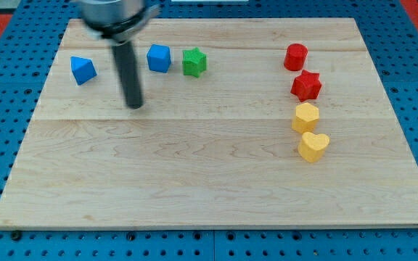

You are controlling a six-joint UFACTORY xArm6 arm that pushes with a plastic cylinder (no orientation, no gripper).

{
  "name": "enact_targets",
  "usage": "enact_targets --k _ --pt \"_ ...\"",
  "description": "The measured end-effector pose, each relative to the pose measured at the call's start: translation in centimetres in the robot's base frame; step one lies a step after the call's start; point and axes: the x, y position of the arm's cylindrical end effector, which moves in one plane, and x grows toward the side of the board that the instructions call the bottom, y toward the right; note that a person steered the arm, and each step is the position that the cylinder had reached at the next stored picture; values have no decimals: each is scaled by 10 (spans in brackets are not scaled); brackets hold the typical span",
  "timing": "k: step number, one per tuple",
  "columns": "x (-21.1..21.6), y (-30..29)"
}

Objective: Place the triangle left to the green circle

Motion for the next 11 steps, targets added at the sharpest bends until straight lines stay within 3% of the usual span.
enact_targets --k 1,2,4,5,6,8,11 --pt "-1 -71" --pt "-15 -86" --pt "-52 -29" --pt "-81 -31" --pt "-62 -10" --pt "-70 -86" --pt "-85 -104"
